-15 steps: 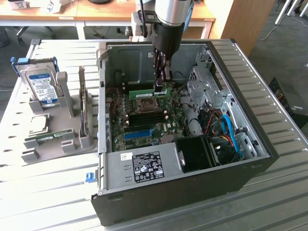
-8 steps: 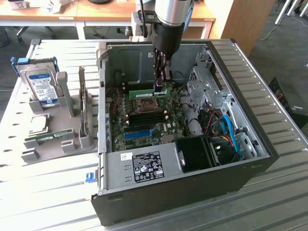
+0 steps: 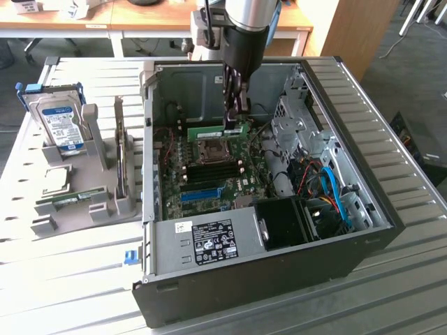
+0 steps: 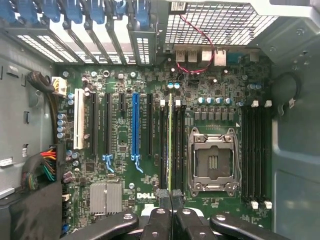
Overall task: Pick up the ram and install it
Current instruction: 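Pick up the ram and move it above insertion slot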
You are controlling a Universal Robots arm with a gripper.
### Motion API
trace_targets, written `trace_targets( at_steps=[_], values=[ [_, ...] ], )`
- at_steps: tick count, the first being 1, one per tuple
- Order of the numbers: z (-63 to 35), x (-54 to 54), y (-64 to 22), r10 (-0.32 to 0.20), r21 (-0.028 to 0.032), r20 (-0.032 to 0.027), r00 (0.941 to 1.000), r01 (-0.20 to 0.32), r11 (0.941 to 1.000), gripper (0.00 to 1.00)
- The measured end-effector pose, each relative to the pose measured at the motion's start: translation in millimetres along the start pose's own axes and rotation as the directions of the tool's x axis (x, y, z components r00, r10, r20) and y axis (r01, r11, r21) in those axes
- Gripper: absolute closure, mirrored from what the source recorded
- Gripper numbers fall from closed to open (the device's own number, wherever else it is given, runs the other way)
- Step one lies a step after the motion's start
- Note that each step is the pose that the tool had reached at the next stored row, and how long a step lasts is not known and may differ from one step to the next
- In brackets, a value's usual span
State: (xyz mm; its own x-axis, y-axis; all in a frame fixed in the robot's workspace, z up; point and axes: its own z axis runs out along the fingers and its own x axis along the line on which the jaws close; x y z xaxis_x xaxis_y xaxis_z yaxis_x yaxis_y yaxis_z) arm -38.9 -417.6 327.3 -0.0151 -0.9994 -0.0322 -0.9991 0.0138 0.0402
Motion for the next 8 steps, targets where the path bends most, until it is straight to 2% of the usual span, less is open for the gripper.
trace_targets(
  at_steps=[8],
  values=[
    [-11.1,-0.3,0.5,0.0,0.0,0.0,1.0,0.0,1.0,0.89]
  ],
)
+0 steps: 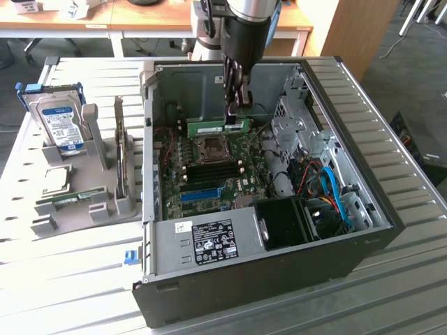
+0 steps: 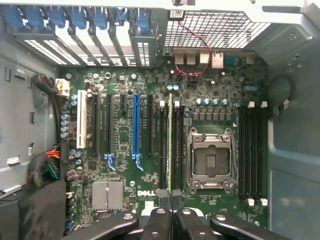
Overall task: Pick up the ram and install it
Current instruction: 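Pick up the ram and move it above insertion slot, then insert the ram into the slot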
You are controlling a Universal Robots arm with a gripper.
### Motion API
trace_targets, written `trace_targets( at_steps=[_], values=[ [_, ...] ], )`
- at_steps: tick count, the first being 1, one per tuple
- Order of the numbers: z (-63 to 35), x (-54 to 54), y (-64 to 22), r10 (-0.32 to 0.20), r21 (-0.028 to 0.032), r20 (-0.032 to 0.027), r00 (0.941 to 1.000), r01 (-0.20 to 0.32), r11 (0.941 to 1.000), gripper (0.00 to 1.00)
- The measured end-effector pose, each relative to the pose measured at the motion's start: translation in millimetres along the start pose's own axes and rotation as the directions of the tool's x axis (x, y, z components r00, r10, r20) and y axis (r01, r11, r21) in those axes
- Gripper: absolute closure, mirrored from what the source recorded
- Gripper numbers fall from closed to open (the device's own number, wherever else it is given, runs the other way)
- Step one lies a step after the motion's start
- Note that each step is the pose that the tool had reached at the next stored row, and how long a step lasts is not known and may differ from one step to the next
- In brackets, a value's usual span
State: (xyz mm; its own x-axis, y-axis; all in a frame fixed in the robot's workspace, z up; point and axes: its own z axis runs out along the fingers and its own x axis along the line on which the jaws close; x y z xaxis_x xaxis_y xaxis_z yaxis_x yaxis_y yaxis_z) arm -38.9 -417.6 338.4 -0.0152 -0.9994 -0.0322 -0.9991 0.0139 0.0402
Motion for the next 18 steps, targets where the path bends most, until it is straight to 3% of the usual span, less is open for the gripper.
trace_targets(
  at_steps=[6,18],
  values=[
    [-6.0,-0.2,0.3,0.0,0.0,0.0,1.0,0.0,1.0,0.89],
    [-7.0,-0.2,0.3,0.0,0.0,0.0,1.0,0.0,1.0,0.89]
  ],
)
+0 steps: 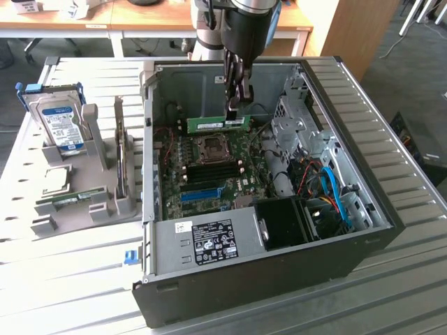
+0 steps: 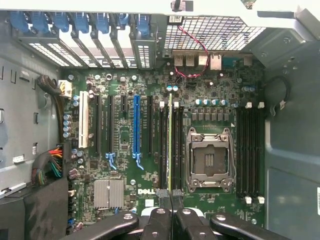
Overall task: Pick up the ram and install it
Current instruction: 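Insert the ram into the slot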
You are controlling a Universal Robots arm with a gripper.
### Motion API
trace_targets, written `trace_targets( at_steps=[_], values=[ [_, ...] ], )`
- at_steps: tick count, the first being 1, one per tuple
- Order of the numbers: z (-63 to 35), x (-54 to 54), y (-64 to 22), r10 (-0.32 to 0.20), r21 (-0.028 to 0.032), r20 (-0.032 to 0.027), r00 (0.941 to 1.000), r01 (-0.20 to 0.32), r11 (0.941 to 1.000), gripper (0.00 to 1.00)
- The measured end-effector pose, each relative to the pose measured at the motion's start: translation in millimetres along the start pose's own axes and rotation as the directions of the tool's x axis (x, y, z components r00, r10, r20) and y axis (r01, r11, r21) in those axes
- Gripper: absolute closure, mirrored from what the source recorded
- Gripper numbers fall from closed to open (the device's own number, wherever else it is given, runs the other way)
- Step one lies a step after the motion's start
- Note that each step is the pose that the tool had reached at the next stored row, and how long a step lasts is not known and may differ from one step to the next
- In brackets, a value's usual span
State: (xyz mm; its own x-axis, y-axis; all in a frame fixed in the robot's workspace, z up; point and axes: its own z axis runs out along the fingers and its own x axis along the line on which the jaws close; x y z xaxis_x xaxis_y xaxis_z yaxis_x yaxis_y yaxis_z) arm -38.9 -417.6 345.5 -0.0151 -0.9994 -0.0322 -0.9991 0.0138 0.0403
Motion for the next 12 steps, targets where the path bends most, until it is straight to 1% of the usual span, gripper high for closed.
trace_targets(
  at_steps=[10,12],
  values=[
    [0.1,0.0,0.0,0.0,0.0,0.0,1.0,0.0,1.0,0.89],
    [1.8,0.0,-0.1,0.0,0.0001,0.0002,1.0,0.0,1.0,0.89]
  ],
)
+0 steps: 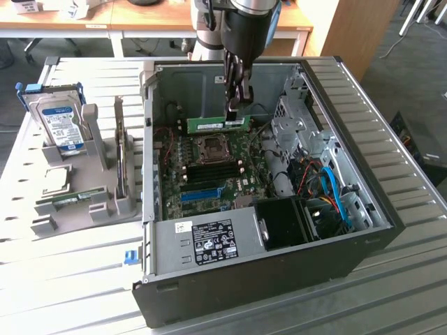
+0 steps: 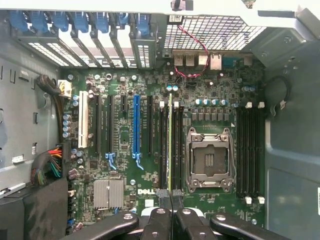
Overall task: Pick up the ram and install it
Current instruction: 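Insert the ram into the slot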
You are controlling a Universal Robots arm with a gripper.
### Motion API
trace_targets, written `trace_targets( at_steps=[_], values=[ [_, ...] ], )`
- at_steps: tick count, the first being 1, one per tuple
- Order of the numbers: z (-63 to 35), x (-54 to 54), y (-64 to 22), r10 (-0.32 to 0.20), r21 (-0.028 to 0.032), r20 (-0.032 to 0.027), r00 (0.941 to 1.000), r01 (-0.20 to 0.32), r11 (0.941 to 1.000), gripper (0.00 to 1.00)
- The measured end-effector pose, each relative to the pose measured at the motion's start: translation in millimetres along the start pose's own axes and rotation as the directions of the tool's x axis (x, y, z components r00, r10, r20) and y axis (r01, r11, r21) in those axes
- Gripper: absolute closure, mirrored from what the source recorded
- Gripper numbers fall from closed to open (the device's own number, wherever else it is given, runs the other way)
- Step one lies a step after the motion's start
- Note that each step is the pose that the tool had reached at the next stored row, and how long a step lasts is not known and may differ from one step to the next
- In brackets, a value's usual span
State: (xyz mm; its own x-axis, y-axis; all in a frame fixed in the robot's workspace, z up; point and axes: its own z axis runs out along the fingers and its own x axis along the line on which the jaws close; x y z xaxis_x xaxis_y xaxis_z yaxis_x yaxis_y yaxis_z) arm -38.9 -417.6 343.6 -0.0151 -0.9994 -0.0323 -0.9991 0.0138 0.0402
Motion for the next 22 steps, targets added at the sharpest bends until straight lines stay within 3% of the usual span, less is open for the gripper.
trace_targets(
  at_steps=[22],
  values=[
    [38.4,1.3,-1.5,0.0,-0.0001,-0.0002,1.0,0.0,1.0,0.89]
  ],
)
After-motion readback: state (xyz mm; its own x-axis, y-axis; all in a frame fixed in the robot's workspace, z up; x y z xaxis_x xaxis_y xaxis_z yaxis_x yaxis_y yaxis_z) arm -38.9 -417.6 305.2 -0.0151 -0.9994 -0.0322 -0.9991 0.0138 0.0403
